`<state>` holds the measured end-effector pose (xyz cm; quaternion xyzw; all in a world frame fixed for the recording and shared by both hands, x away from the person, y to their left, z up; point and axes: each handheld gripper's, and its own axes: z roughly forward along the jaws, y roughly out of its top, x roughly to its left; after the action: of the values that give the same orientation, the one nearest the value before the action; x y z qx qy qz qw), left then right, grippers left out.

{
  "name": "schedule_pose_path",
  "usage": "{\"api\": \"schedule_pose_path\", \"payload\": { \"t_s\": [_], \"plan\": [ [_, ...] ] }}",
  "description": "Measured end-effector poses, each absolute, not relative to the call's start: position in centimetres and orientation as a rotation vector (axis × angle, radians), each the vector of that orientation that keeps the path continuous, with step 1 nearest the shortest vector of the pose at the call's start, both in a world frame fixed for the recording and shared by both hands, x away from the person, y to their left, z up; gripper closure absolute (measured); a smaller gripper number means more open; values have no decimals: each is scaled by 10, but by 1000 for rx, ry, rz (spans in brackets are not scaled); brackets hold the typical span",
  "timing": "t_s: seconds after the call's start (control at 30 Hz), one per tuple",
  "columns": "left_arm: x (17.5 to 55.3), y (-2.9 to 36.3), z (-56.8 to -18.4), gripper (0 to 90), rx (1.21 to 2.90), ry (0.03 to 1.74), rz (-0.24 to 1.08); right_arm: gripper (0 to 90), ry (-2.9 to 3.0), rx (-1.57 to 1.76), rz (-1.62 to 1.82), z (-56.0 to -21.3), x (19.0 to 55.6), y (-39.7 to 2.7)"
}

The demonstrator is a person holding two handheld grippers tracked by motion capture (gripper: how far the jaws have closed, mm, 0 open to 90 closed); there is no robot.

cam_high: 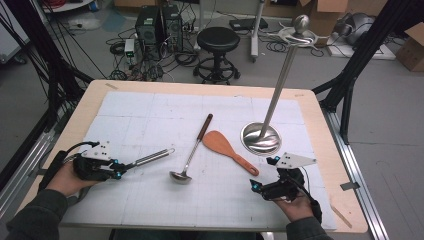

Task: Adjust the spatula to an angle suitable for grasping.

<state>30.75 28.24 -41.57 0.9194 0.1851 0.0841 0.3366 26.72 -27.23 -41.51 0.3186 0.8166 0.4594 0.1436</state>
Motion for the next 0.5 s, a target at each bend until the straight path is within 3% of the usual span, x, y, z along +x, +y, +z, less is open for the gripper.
{"api": "schedule_pose_path", "payload": {
  "t_s": [0.5],
  "plan": [
    [310, 263, -402, 747, 2319, 460, 225, 3, 2374, 875, 1439, -401, 277, -238]
  ]
}}
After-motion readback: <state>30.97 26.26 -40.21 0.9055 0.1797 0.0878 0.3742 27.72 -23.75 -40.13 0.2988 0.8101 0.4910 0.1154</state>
